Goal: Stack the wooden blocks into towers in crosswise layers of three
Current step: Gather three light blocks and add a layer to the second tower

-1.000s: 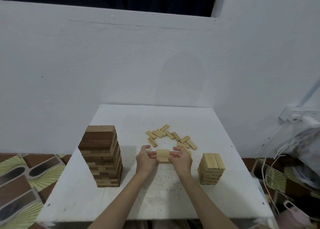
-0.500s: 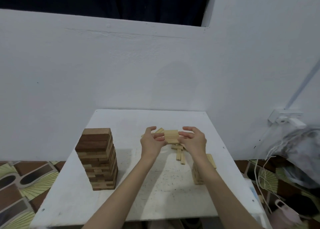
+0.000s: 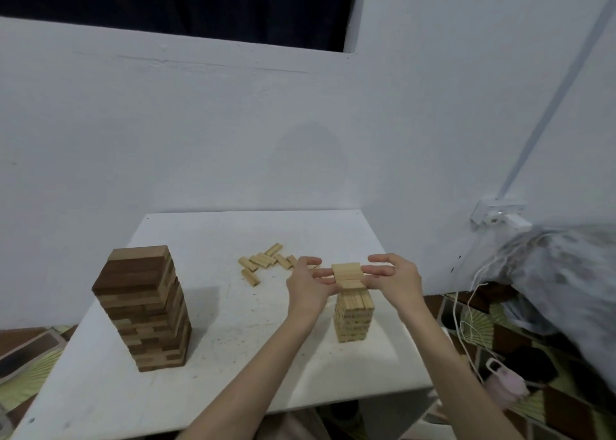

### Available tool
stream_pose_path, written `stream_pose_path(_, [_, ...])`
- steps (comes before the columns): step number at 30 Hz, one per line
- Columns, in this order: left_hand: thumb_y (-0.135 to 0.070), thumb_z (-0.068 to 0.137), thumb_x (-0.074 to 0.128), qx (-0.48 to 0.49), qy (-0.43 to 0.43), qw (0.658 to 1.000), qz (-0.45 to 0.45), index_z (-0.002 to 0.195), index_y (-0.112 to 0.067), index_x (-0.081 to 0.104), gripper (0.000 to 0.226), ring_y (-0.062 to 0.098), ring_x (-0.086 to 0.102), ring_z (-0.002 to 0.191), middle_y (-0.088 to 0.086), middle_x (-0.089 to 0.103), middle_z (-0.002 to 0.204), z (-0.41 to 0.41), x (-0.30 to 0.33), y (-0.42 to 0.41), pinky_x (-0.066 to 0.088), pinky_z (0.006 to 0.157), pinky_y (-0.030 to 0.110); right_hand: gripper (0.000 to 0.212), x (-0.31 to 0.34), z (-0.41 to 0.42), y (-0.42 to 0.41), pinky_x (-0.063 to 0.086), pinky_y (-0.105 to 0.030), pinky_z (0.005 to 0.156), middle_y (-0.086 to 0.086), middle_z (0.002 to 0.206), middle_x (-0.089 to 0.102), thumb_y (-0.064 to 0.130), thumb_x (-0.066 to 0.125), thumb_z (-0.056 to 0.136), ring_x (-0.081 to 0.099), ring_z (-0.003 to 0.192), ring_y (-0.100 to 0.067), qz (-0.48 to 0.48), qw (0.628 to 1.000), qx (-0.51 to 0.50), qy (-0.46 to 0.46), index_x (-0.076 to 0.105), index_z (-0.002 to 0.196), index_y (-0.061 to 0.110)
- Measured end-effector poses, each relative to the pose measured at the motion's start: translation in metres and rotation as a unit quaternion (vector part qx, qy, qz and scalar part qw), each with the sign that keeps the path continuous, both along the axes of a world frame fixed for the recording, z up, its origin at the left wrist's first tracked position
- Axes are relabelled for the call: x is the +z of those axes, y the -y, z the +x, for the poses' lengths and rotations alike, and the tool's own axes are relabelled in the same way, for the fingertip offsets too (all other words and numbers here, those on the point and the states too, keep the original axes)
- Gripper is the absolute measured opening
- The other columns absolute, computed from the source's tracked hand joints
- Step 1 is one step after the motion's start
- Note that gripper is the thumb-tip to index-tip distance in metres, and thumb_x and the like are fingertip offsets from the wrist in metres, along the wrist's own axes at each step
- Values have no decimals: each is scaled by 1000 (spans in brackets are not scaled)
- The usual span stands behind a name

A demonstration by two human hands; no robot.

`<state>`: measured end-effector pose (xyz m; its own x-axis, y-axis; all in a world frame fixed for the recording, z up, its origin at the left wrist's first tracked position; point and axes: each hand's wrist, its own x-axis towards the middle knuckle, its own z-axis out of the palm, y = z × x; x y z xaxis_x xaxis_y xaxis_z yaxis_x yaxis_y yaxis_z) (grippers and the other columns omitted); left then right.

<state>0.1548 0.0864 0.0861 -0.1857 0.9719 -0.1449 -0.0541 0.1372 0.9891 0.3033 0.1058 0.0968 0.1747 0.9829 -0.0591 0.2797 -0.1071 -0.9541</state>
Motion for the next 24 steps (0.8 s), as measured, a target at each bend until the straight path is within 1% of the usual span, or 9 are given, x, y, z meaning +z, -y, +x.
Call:
stream_pose_path(4, [10,70,75,-1,-13,1000,-20,107,-4,47,49,13,60,69,8,61,87,8,-4,5,47,47,11,34,-6,8,3,56,-30,77,-2,78,70,-12,71,73,67,73,-18,-17,1000,5,10,64,97,10])
stream_pose_path(6, [5,67,79,-2,-32,999,-23,108,-7,47,53,17,63,75,11,64,95,10,-6,7,49,55,14,34,-8,11,5,56,-29,76,-2,78,70,-12,71,73,67,72,-17,-23,1000,7,9,64,96,11])
stream_pose_path(9, [5,66,80,-6,-48,998,-29,107,-9,47,54,19,65,80,11,65,100,11,-9,7,54,69,24,34,-11,13,6,54,-25,72,-4,80,70,-12,71,72,67,73,-19,-27,1000,5,6,64,96,12])
stream_pose_path(12, [8,67,78,-10,-55,998,-35,105,-10,46,53,19,65,80,12,66,101,13,-10,7,55,78,31,35,-14,15,6,54,-28,75,-3,81,71,-12,72,72,68,77,-21,-33,999,8,7,64,96,12])
stream_pose_path(14, [9,67,77,-12,-57,998,-37,105,-10,46,53,19,64,79,11,66,99,13,-11,7,54,78,31,35,-16,16,6,54,-31,79,-4,82,71,-12,72,72,68,79,-23,-35,999,8,11,65,96,12])
stream_pose_path(15, [9,67,77,-12,-59,997,-39,105,-10,46,53,19,64,79,11,65,98,14,-12,7,54,77,30,35,-16,16,6,54,-30,77,-5,82,71,-12,71,72,68,79,-22,-36,999,8,11,64,96,12])
stream_pose_path(19, [10,67,77,-14,-63,997,-43,105,-10,46,53,19,64,79,8,63,94,15,-14,6,54,74,28,36,-18,17,8,52,-21,64,-5,80,70,-15,69,72,66,71,-16,-39,999,10,3,64,95,11])
stream_pose_path(22, [9,67,77,-16,-70,996,-45,107,-9,46,54,18,63,79,6,62,93,15,-16,6,53,70,25,36,-20,17,7,52,-21,64,-4,80,70,-15,69,72,66,73,-16,-43,999,14,3,64,97,10])
stream_pose_path(24, [9,66,78,-16,-75,996,-48,109,-8,47,55,18,64,80,7,64,96,14,-17,6,53,71,26,36,-21,17,7,53,-21,65,-4,79,70,-16,69,72,66,73,-16,-44,999,15,2,64,98,9])
